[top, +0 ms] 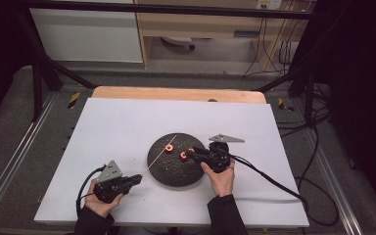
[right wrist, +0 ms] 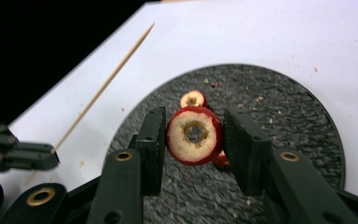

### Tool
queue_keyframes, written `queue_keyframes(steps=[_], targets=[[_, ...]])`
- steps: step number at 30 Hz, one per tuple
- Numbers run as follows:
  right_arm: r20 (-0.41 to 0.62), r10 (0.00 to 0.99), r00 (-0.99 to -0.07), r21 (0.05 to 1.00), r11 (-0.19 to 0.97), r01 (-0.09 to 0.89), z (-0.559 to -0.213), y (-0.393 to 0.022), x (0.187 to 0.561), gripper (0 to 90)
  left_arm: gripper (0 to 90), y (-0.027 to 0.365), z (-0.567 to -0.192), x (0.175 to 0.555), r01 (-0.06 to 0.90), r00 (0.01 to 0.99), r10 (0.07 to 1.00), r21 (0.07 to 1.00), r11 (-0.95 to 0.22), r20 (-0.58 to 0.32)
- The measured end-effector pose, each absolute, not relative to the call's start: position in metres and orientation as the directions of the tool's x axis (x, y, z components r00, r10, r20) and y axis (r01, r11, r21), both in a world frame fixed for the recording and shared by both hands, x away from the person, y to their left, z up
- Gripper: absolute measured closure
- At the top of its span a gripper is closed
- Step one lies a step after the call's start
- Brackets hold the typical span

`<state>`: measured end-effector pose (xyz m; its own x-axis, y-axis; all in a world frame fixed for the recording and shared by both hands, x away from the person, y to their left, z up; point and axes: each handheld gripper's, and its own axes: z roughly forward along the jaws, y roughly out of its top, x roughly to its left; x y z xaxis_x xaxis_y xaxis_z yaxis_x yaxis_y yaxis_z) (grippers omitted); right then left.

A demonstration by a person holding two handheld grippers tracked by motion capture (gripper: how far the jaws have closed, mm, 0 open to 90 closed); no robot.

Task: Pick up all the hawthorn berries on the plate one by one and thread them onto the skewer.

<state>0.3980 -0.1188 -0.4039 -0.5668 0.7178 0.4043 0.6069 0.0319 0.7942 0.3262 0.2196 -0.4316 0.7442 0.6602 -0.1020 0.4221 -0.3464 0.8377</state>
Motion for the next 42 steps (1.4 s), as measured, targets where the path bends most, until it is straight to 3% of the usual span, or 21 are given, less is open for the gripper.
queue_keyframes(steps=[13, 26, 42], targets=[[0.466, 0.703, -0.538, 0.835, -0.148, 0.530, -0.417, -0.116, 0.392, 61.0, 88.0, 0.218, -0.432, 0.325, 0.418, 0.743, 0.662, 0.841, -0.343, -0.099], [0.556, 0.656, -0.510, 0.817, -0.320, 0.479, -0.411, -0.116, 0.398, 61.0, 87.9, 0.213, -0.432, 0.322, 0.418, 0.744, 0.659, 0.846, -0.330, -0.110], [0.582, 0.643, -0.498, 0.812, -0.426, 0.399, -0.410, -0.116, 0.411, 61.0, 88.0, 0.198, -0.434, 0.317, 0.417, 0.751, 0.649, 0.849, -0.325, -0.120]])
